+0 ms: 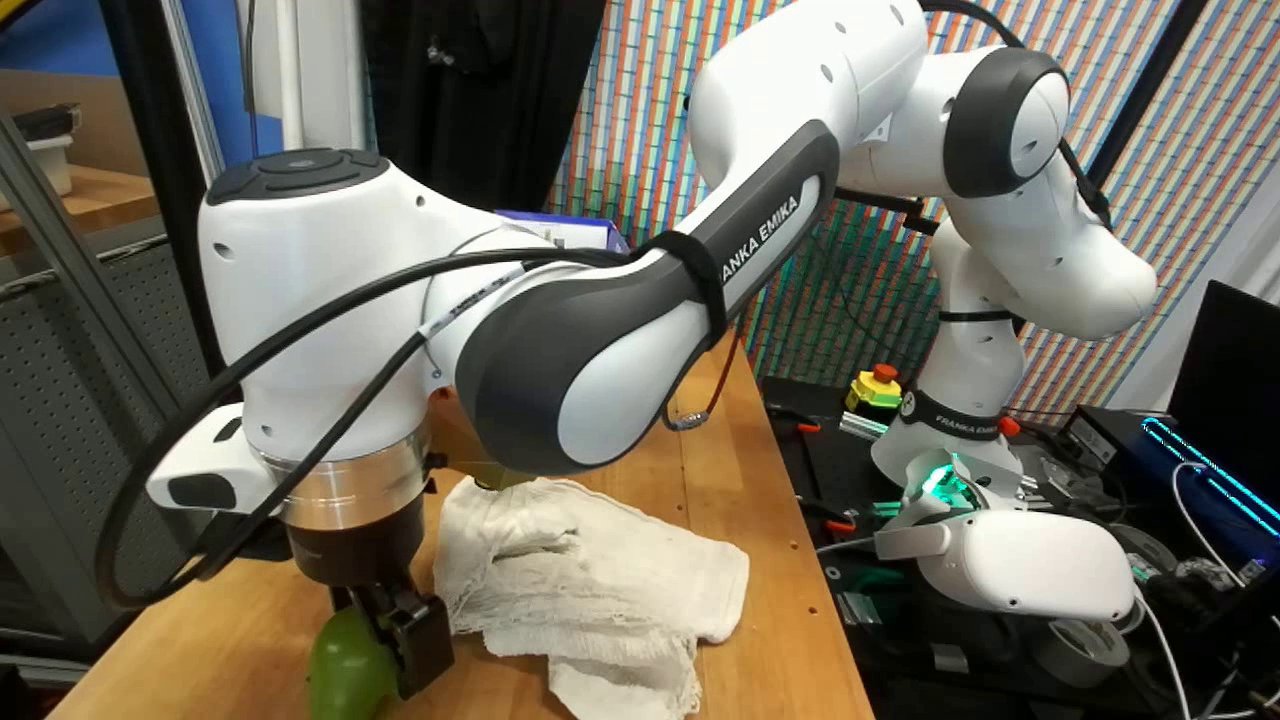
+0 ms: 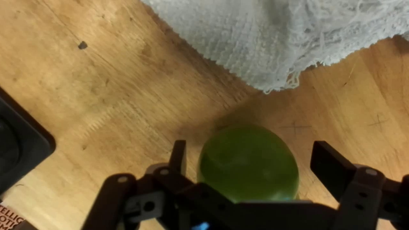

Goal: Pick up the avocado and wrap it on the cloth, then pick up the cloth and put it in the box

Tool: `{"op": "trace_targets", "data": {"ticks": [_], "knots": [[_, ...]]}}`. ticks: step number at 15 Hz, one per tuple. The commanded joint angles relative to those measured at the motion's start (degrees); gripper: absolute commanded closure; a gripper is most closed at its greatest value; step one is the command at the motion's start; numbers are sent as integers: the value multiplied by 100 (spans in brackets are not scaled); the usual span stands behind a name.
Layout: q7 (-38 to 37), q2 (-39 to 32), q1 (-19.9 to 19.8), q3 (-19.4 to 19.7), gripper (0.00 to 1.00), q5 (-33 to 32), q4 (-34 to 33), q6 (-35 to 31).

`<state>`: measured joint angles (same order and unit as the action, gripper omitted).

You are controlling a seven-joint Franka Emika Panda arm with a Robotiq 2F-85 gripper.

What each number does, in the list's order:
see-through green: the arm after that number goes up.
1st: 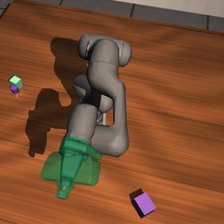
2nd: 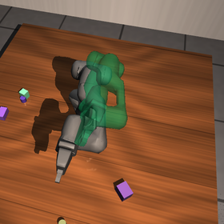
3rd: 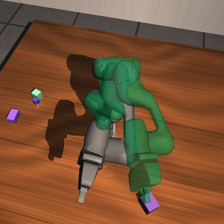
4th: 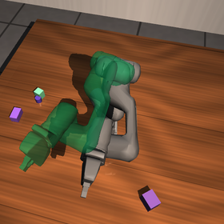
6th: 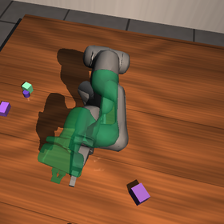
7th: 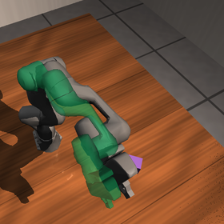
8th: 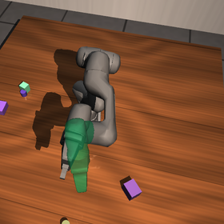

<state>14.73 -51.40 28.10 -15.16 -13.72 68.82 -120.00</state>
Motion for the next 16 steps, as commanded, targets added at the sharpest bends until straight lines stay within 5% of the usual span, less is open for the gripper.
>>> {"op": "trace_targets", "data": {"ticks": [1,4,6,16], "knots": [[244,-290,14,-53,8,197,-504,276],[270,-346,28,-51,41,240,-575,332],[256,-317,31,-41,52,243,-579,382],[-162,581,-140,25,53,128,256,249]]}}
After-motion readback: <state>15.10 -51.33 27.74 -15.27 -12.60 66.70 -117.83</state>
